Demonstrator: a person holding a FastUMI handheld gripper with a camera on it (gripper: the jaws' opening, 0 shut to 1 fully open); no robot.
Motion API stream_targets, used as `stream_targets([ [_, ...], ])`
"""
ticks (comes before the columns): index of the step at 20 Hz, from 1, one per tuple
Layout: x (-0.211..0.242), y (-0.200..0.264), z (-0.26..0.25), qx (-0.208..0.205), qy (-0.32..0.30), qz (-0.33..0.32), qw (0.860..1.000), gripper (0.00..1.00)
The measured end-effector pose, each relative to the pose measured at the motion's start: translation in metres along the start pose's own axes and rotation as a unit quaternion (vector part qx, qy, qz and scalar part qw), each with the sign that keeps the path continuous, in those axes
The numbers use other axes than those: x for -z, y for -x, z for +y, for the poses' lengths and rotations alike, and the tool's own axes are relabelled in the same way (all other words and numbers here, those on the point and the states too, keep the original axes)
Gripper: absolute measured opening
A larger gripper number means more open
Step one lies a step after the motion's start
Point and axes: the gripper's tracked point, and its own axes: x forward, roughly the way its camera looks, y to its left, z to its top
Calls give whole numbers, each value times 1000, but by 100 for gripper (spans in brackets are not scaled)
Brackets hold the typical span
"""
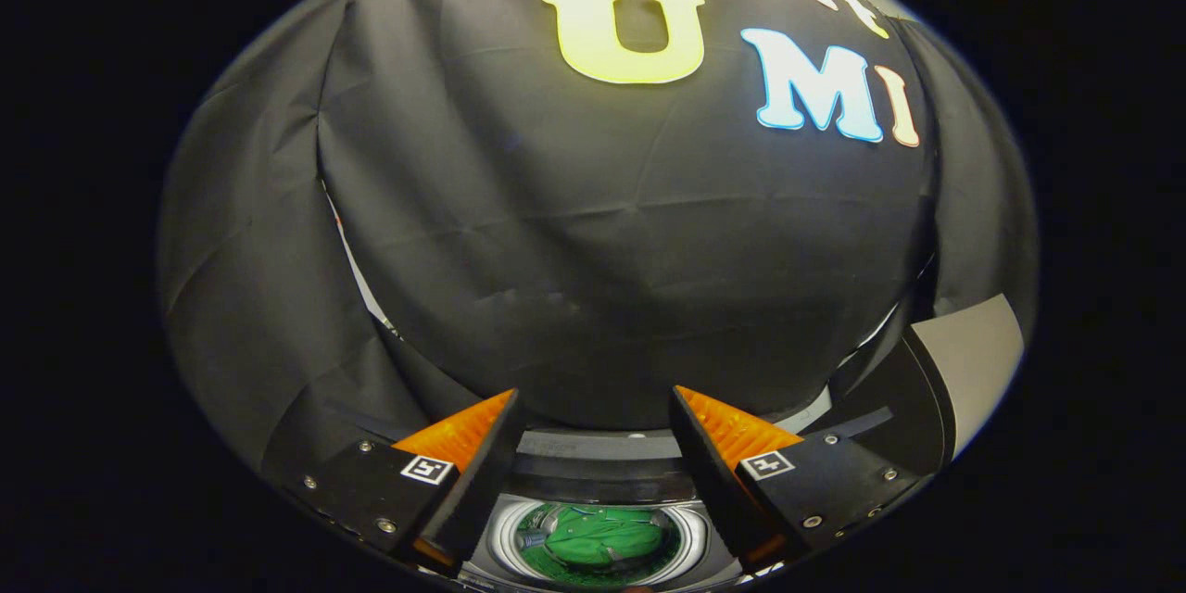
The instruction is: Put the clothes into the washing machine and then close the washing machine lid.
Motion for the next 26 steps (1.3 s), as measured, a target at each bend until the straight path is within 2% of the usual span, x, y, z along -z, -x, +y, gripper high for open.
stream_targets([
  [14,37,56,6,-19,8,-49,999,96],
  [26,79,84,11,-42,27,-42,998,96],
])
